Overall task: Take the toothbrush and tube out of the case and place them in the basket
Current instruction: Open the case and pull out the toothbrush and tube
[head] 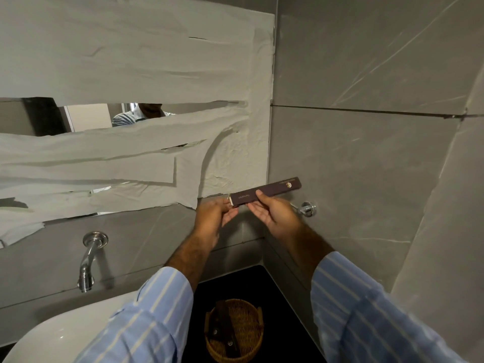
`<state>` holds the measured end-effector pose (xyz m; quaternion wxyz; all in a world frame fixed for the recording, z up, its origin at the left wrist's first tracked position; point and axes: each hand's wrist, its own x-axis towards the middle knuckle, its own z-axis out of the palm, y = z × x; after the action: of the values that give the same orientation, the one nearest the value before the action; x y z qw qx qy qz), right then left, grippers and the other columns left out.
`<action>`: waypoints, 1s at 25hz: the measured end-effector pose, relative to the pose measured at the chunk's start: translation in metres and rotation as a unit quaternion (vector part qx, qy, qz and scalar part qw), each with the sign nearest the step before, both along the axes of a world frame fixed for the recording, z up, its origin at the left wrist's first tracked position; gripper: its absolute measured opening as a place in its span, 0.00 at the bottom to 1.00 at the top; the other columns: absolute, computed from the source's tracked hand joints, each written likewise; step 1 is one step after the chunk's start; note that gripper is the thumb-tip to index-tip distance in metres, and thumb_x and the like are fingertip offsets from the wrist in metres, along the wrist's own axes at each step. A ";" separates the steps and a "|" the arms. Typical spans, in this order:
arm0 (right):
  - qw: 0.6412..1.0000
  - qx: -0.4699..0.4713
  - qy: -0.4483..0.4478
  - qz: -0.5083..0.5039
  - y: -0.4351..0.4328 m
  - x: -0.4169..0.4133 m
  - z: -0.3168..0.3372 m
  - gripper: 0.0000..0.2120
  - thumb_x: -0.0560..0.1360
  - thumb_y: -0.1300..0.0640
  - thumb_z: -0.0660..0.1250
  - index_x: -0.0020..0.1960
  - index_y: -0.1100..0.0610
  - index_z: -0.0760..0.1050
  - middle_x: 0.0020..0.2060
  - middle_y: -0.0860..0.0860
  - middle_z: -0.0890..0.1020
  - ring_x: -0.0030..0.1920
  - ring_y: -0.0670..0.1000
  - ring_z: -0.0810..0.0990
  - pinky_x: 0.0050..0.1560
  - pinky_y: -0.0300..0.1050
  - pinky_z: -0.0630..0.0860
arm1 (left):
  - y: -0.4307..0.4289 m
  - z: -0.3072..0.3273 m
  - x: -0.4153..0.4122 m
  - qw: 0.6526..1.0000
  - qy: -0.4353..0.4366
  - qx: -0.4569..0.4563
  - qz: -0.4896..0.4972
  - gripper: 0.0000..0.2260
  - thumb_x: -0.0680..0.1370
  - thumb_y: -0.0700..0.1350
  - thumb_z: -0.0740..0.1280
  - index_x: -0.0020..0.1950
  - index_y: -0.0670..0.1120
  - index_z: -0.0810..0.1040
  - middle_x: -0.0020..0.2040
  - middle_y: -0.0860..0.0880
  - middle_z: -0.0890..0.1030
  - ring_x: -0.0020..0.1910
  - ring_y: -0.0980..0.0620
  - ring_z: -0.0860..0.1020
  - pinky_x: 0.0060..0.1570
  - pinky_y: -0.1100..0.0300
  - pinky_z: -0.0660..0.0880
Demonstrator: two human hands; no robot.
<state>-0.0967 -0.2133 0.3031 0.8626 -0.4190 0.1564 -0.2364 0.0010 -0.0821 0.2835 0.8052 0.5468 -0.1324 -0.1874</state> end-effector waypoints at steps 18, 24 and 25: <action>0.936 -0.307 0.156 -0.074 -0.016 0.006 0.036 0.05 0.77 0.58 0.70 0.49 0.60 0.77 0.50 0.60 0.85 0.38 0.52 0.86 0.46 0.50 0.85 | -0.006 -0.044 -0.044 0.991 -0.108 0.079 -0.017 0.08 0.78 0.47 0.69 0.52 0.43 0.83 0.52 0.41 0.85 0.51 0.44 0.85 0.55 0.47 0.82; 0.904 -0.360 0.197 -0.122 -0.016 -0.003 0.040 0.06 0.76 0.56 0.71 0.44 0.58 0.76 0.48 0.59 0.87 0.41 0.54 0.88 0.38 0.44 0.85 | -0.004 -0.026 -0.044 0.913 -0.310 0.265 -0.023 0.15 0.80 0.48 0.66 0.60 0.40 0.82 0.52 0.40 0.86 0.50 0.44 0.84 0.56 0.45 0.81; 0.903 -0.359 0.197 -0.131 -0.016 -0.004 0.042 0.07 0.76 0.56 0.71 0.43 0.58 0.77 0.48 0.60 0.87 0.40 0.54 0.88 0.39 0.46 0.86 | -0.003 -0.024 -0.044 0.899 -0.334 0.283 -0.017 0.15 0.80 0.48 0.65 0.59 0.39 0.82 0.52 0.40 0.86 0.50 0.43 0.84 0.55 0.45 0.81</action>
<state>-0.1006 -0.2289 0.3452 0.5664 -0.7141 0.2811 -0.3003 -0.0433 -0.0847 0.2593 0.5216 0.7797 -0.3444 -0.0368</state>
